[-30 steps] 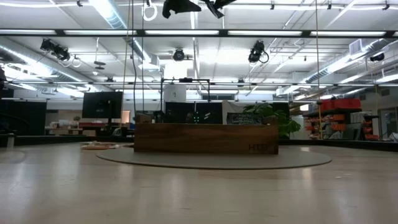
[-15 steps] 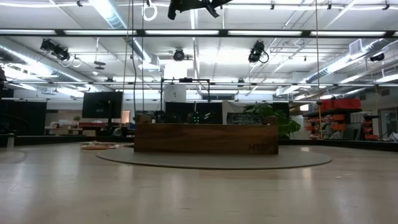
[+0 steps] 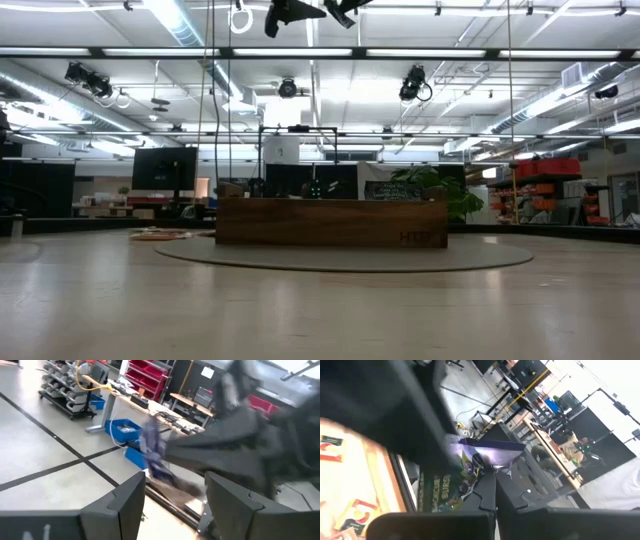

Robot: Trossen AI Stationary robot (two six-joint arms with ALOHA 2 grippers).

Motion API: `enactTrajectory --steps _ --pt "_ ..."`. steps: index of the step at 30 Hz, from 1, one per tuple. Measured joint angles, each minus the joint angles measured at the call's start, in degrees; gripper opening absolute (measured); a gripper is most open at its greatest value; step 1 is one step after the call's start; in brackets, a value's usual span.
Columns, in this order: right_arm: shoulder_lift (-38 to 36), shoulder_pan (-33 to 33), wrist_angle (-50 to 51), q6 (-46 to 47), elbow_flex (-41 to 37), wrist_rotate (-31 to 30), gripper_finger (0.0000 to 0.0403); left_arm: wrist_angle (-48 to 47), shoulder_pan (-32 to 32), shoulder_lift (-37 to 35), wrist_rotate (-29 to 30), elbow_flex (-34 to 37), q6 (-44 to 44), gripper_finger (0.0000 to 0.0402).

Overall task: Pick & Place Tea
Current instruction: Put the blue tea bag into the right section of the wooden organizer

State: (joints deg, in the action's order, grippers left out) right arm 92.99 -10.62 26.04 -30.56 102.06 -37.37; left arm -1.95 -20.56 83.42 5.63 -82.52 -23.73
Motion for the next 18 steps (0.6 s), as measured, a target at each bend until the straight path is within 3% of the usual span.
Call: enactTrajectory --steps 10,18 --pt "0.0 0.0 -0.2 -0.1 0.0 1.0 0.0 -1.6 -1.4 0.0 -0.2 0.0 -2.7 0.0203" --pt "0.0 0.0 -0.4 1.4 0.0 1.8 0.0 -3.4 -1.5 0.0 -0.3 0.0 -1.5 0.0125"
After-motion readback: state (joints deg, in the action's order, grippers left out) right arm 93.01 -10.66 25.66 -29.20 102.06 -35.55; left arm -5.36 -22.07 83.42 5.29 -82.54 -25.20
